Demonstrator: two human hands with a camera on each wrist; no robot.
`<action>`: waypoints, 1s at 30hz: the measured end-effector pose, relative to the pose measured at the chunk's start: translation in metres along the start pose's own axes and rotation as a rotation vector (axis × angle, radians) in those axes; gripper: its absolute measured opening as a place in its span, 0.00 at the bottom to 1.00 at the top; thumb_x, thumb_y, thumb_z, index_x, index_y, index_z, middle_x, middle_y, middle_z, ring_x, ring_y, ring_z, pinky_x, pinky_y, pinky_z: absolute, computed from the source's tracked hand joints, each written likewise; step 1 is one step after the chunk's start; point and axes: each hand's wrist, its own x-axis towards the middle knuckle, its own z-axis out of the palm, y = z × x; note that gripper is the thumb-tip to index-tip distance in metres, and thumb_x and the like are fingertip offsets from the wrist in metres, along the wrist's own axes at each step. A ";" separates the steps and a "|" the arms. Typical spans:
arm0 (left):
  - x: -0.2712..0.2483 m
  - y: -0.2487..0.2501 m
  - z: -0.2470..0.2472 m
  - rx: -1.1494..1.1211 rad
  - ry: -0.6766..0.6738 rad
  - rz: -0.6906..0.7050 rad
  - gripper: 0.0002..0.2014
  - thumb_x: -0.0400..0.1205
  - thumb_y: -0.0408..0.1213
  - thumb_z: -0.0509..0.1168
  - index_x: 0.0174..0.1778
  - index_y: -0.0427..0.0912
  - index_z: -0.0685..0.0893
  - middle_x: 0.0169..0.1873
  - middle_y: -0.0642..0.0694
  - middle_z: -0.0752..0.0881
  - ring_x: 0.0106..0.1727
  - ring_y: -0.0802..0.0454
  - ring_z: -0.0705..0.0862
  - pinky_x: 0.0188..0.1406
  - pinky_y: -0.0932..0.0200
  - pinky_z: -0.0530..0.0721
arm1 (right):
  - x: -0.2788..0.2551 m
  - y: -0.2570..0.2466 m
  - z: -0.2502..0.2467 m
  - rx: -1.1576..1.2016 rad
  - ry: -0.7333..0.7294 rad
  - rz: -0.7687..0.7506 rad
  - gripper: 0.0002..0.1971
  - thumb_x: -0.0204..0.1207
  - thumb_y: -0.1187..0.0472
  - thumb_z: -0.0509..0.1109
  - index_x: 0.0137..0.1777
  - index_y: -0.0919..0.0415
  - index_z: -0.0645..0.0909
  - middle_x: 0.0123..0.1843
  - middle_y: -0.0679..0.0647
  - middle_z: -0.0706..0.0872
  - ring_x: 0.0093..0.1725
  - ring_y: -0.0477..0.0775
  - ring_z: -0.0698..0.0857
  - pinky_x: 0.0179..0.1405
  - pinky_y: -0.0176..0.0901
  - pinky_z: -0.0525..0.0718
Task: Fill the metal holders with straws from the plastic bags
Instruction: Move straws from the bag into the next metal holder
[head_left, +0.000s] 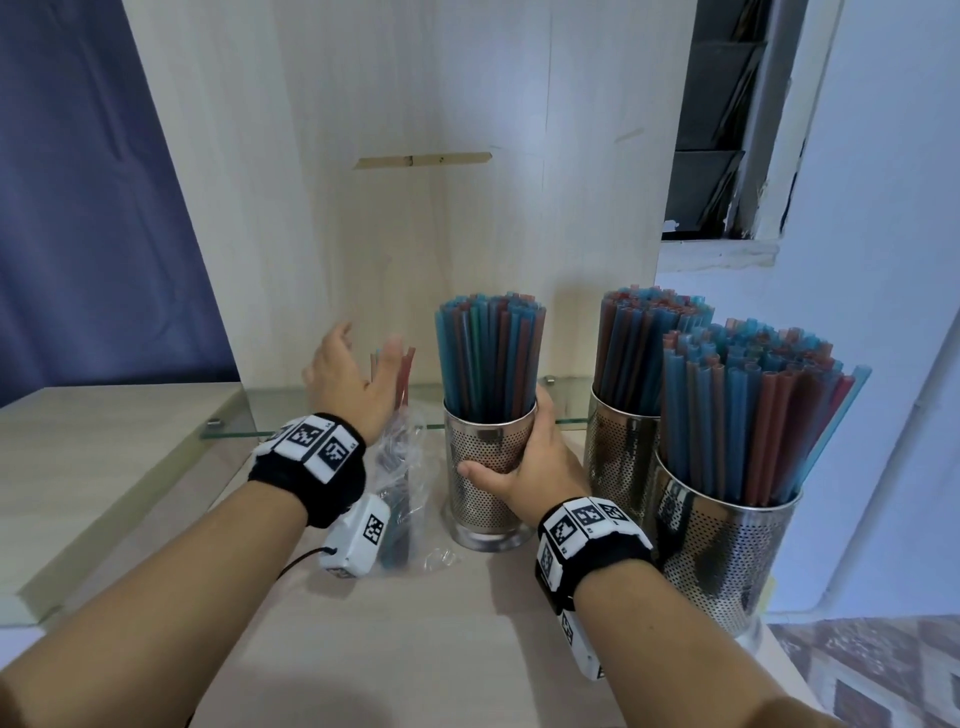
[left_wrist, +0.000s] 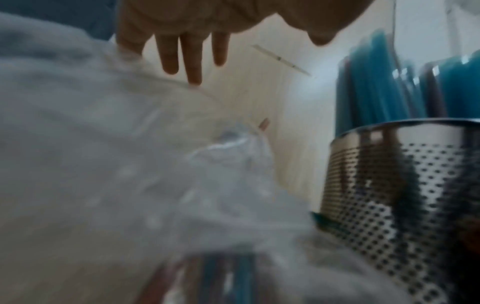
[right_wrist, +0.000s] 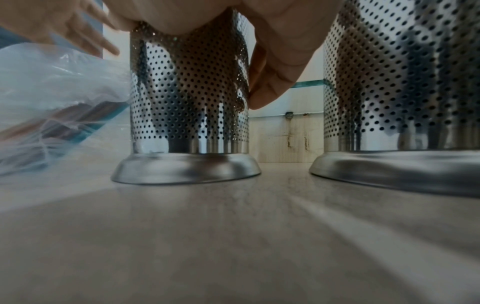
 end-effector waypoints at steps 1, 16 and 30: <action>0.004 -0.010 -0.003 0.097 -0.049 -0.063 0.50 0.74 0.76 0.51 0.81 0.38 0.62 0.77 0.37 0.71 0.78 0.38 0.68 0.78 0.39 0.65 | 0.000 0.000 0.000 0.001 0.001 0.000 0.63 0.59 0.37 0.84 0.84 0.44 0.42 0.78 0.49 0.74 0.73 0.53 0.78 0.69 0.47 0.77; -0.019 -0.052 0.006 0.392 -0.409 -0.097 0.32 0.67 0.54 0.79 0.63 0.44 0.80 0.49 0.47 0.85 0.47 0.48 0.83 0.48 0.55 0.83 | 0.000 0.000 0.002 0.013 0.002 0.009 0.62 0.57 0.36 0.84 0.82 0.40 0.43 0.77 0.48 0.75 0.71 0.54 0.80 0.67 0.49 0.80; -0.028 -0.049 -0.005 0.231 -0.300 -0.089 0.25 0.67 0.53 0.79 0.52 0.56 0.73 0.40 0.56 0.80 0.53 0.43 0.84 0.56 0.43 0.85 | 0.002 0.003 0.004 0.041 -0.004 -0.004 0.62 0.58 0.36 0.84 0.82 0.38 0.42 0.77 0.47 0.75 0.70 0.51 0.79 0.64 0.42 0.77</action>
